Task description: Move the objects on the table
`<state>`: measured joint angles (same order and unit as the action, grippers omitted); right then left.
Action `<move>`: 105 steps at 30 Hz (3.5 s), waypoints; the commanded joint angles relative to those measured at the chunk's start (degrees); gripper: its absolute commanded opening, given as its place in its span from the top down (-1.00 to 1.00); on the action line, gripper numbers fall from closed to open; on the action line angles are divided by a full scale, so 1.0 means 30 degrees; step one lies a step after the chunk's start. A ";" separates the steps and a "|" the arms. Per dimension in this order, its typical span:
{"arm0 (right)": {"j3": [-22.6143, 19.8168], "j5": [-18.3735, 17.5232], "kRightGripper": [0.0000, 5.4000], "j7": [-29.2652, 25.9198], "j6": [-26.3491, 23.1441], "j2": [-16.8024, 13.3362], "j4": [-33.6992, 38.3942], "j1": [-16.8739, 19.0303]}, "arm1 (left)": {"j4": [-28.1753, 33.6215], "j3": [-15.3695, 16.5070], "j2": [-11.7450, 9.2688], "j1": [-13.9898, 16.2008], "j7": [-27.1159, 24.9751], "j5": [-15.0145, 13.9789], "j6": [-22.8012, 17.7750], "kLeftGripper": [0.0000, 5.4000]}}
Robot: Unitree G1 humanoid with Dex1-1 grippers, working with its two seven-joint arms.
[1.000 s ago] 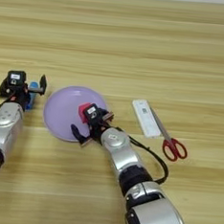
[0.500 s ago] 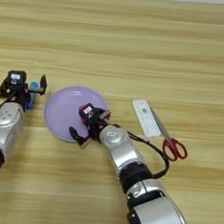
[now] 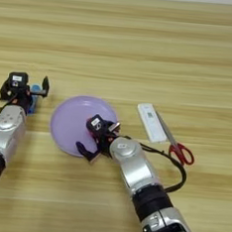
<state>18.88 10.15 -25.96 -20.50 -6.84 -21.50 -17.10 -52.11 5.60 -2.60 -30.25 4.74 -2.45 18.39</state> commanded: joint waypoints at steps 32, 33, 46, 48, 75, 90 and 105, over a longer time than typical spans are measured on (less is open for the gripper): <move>-0.2482 -0.1911 -0.99 0.2187 0.3196 -0.0196 0.3327 0.1860 | 0.4513 -0.1177 0.1085 0.3366 0.0782 0.1308 -0.2096 -1.00; -0.2455 -0.1927 -0.99 0.2141 0.3199 -0.0203 0.3392 0.1907 | 0.4498 -0.1167 0.1078 0.3357 0.0783 0.1307 -0.2093 -1.00; -0.4999 -0.2218 -0.99 0.4074 0.4838 -0.0959 0.1723 0.0515 | 0.4478 -0.1115 0.1050 0.3262 0.0807 0.1322 -0.2119 -1.00; -0.5426 -0.2274 -0.99 0.4443 0.5196 -0.1080 0.0937 0.0214 | 0.4508 -0.1119 0.0996 0.3233 0.0822 0.1361 -0.2166 -1.00; -0.4967 -0.0659 -0.99 0.3942 0.2189 -0.3153 -0.2546 -0.0719 | 0.5095 -0.1080 0.0959 0.3412 0.0911 0.1387 -0.2561 -1.00; -0.7137 -0.3357 -0.99 0.3292 -0.0929 -0.2858 -0.3404 -0.1915 | 0.5292 -0.0985 0.0885 0.3529 0.0772 0.1319 -0.2587 -1.00; -0.6843 -0.3158 -0.99 0.3232 -0.0653 -0.2885 -0.5815 -0.2832 | 0.5399 -0.0846 0.0940 0.3505 0.0756 0.1355 -0.2654 -1.00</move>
<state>-2.62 0.20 -15.78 -21.94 -15.41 -37.63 -25.07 -36.57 3.07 0.38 -20.00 6.89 1.40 11.56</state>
